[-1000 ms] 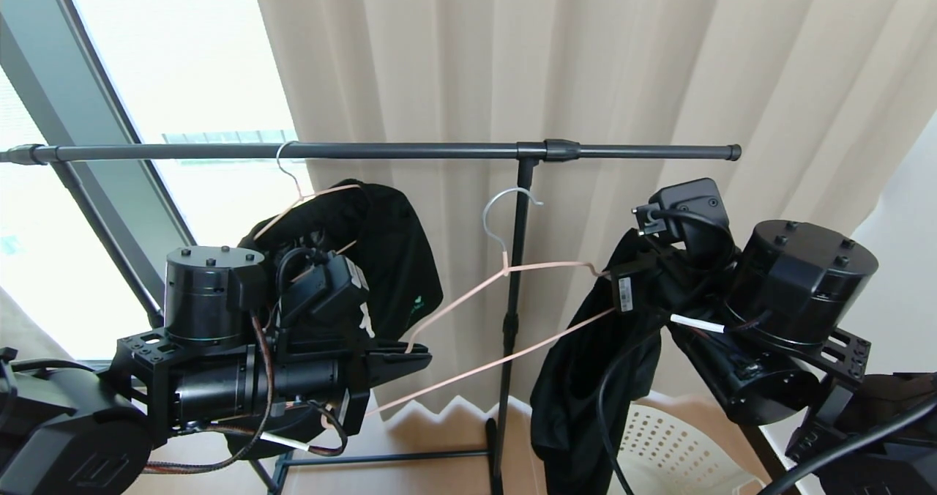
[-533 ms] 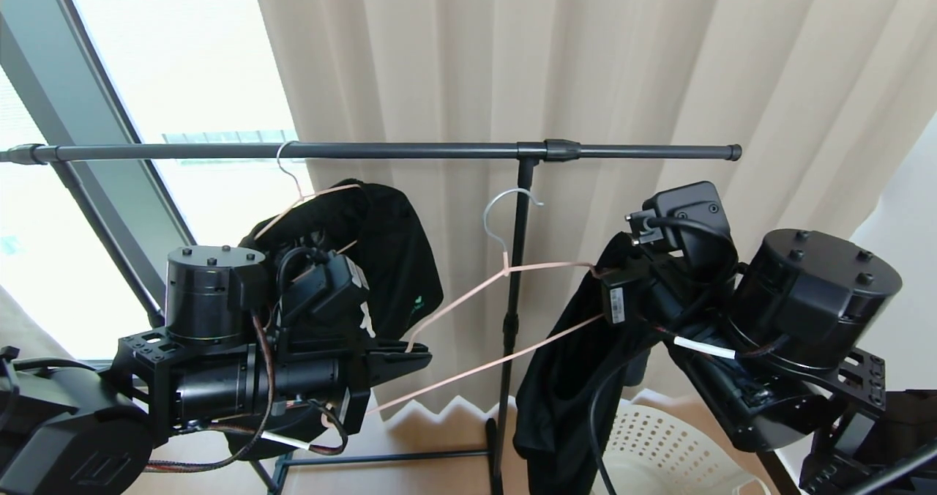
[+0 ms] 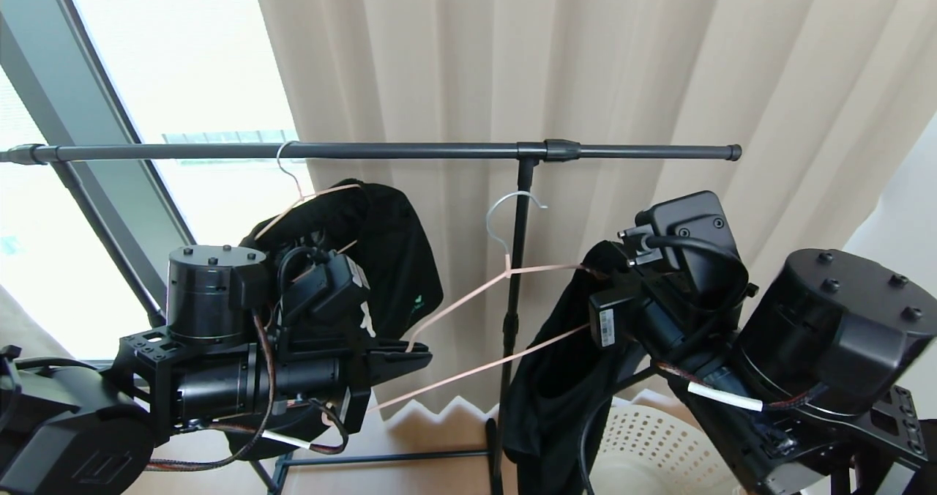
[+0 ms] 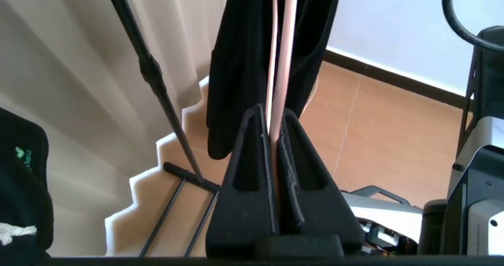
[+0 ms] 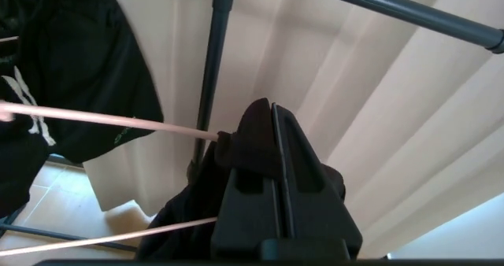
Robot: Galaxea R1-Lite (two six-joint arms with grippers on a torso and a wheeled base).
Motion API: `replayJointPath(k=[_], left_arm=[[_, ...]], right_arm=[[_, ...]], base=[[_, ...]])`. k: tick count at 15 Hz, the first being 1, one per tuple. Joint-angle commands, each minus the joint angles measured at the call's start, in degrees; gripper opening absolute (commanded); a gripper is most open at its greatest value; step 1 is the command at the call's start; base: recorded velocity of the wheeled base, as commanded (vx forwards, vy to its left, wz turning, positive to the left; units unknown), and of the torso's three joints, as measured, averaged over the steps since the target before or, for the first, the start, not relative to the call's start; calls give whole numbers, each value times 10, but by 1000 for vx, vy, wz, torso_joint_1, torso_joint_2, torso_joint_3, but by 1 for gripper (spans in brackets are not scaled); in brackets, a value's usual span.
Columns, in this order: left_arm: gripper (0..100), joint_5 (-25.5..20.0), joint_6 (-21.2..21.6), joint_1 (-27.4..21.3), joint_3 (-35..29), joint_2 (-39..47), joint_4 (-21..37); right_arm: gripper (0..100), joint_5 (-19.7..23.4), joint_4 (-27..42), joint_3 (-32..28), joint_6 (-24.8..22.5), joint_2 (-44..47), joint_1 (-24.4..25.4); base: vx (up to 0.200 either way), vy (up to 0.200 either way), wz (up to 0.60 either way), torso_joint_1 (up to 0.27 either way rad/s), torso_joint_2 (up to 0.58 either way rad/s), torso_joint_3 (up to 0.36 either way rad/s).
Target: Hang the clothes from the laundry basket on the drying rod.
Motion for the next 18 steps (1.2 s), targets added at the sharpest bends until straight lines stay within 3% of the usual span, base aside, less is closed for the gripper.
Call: replayJointPath(k=[1,6,9,13,18], left_arm=[[0,0,1,0,0,3,-1],[0,0,0,0,11,7,-34],[0,0,1,-3,24,11,-62],[0,0,0,-16,32,12,-79],[0,0,0,-25,34,12,-81]], right_arm=[[0,-11,0,0,0,2,18],[0,-32,-9,-15,1,20,61],[0,-59,-73,-29,0,49,61],[0,-65,-76,-38,1,53,68],[0,-89,-79,-46,1,46,111]], base=[[0,0,0,0,0,0],[0,0,0,0,0,0],[0,0,0,0,0,0],[0,0,0,0,0,0],[0,0,0,0,0,0]])
